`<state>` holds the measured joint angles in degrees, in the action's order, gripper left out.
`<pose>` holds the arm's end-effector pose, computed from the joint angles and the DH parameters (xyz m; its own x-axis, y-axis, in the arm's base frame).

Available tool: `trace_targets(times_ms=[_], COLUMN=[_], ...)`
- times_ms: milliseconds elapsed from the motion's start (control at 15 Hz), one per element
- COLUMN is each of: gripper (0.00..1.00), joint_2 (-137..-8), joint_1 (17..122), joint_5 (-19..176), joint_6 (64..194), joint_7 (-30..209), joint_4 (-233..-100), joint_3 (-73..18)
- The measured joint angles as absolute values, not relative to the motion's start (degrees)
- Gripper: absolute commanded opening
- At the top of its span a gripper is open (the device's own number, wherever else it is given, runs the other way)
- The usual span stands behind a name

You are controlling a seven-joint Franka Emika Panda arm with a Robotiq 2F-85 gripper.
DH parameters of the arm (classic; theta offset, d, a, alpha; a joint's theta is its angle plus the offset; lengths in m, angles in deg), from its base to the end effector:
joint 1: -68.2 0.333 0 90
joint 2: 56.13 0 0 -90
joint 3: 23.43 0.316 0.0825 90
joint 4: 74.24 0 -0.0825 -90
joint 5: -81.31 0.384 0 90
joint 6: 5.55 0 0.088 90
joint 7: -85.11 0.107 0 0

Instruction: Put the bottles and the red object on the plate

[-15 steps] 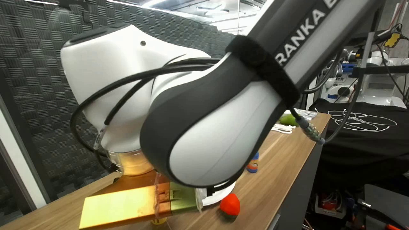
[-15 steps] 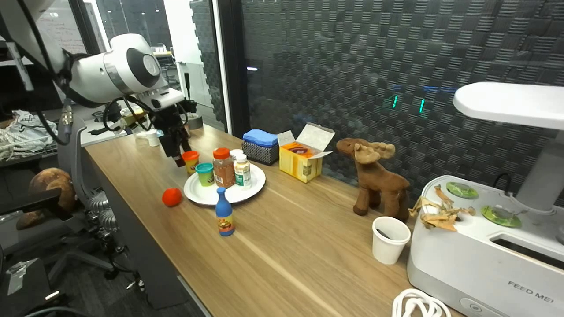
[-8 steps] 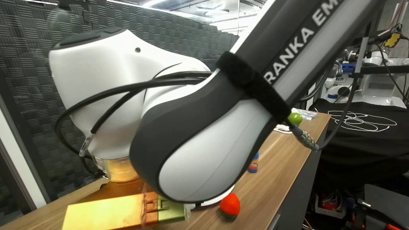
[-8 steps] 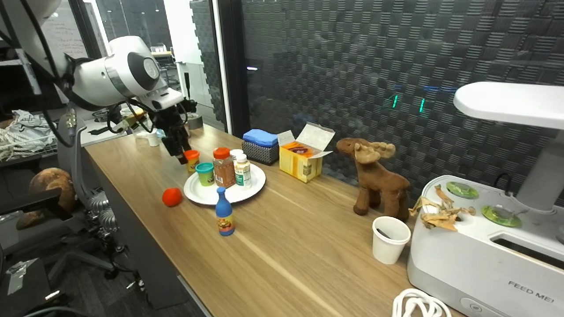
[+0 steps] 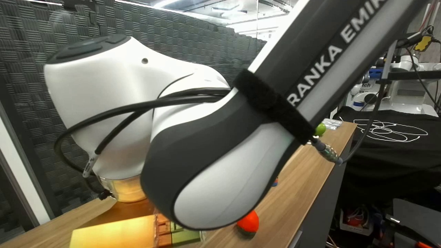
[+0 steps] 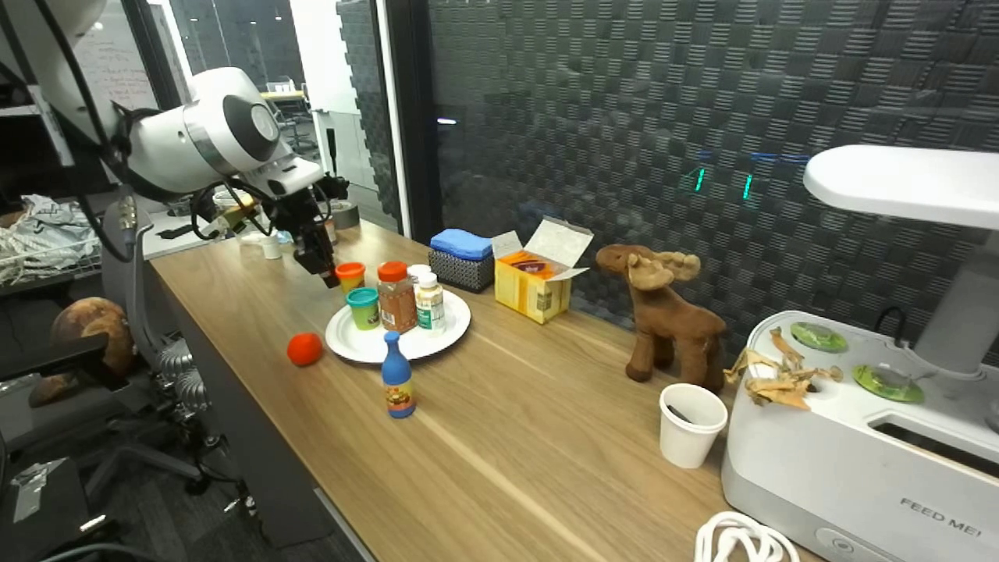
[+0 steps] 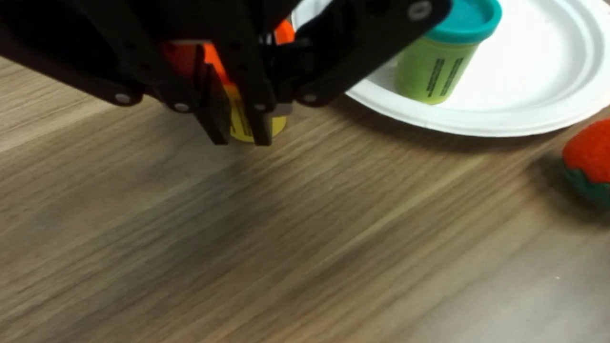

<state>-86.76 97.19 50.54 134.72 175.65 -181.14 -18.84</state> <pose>0.5396 0.3540 0.2337 0.7855 -0.5352 0.3107 -0.5644 -0.8255 0.0050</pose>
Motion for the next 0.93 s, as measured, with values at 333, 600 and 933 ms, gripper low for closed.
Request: trace_targets(times_ms=[333, 600, 933], gripper=[0.39, 0.69, 1.0], joint_2=[-84.59, -81.85, -81.48], joint_1=[98.34, 98.45, 97.76], joint_5=[47.71, 47.99, 50.96], joint_6=[134.91, 134.39, 130.8], joint_7=[175.68, 175.63, 175.55], joint_4=[-182.03, -183.96, -182.97], joint_3=[-19.37, -18.86, -18.78])
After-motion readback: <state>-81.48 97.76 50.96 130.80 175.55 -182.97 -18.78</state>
